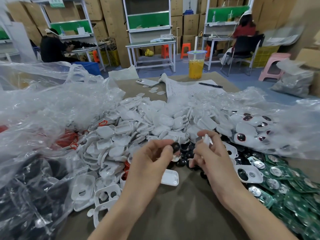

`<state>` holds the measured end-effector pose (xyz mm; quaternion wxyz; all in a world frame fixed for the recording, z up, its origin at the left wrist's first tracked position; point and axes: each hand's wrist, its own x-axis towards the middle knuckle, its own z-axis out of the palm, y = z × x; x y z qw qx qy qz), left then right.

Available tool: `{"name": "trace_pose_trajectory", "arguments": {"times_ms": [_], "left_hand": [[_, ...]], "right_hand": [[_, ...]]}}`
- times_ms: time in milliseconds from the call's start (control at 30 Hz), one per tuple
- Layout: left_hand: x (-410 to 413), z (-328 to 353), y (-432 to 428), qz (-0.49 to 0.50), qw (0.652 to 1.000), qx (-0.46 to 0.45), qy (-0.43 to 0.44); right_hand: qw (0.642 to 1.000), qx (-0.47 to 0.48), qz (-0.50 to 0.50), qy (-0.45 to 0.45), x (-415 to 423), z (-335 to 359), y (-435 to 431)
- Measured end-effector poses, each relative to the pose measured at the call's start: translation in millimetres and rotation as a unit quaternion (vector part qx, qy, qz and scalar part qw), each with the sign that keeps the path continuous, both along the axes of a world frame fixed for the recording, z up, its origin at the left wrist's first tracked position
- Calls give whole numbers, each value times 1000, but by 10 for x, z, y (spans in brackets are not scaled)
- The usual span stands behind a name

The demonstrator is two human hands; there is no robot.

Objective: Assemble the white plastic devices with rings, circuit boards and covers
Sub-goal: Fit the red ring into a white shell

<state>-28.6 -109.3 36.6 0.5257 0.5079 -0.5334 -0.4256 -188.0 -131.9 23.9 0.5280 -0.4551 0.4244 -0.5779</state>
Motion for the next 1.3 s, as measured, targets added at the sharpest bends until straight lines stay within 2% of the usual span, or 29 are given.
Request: {"name": "trace_pose_trajectory", "arguments": {"times_ms": [67,133,267,433,533,667,733,867,1000,1133,1300], "left_hand": [[12,13,-13,-13,995,28,94],[-3,2,-7,-28,988,43,143],[-44,4,0,-31,986,39,158],[-29,-19,-16,-32,985,41,166],[-16,-5,14,-41,992,21,120],[-19,-11,79,-49,993,-74,-82],[-20,-10,86,-59,989,-82,-105],[12,-9,54,-110,993,-29,3],[-4,-16,33,-156,984,-8,86],[5,8,36,-162,980,-16,116],[5,37,54,-173,974,-17,148]], "right_hand": [[999,-15,33,13,22,12,12],[997,-32,74,17,41,13,30],[992,-29,121,-11,50,7,50],[991,-32,129,15,54,24,73],[992,-29,120,28,66,47,96],[992,-32,115,29,65,63,97],[993,-29,112,25,56,63,87],[993,-21,110,36,44,42,64],[991,-40,124,-10,39,42,52],[984,-40,159,-67,26,39,53],[986,-42,152,-53,17,54,63]]}}
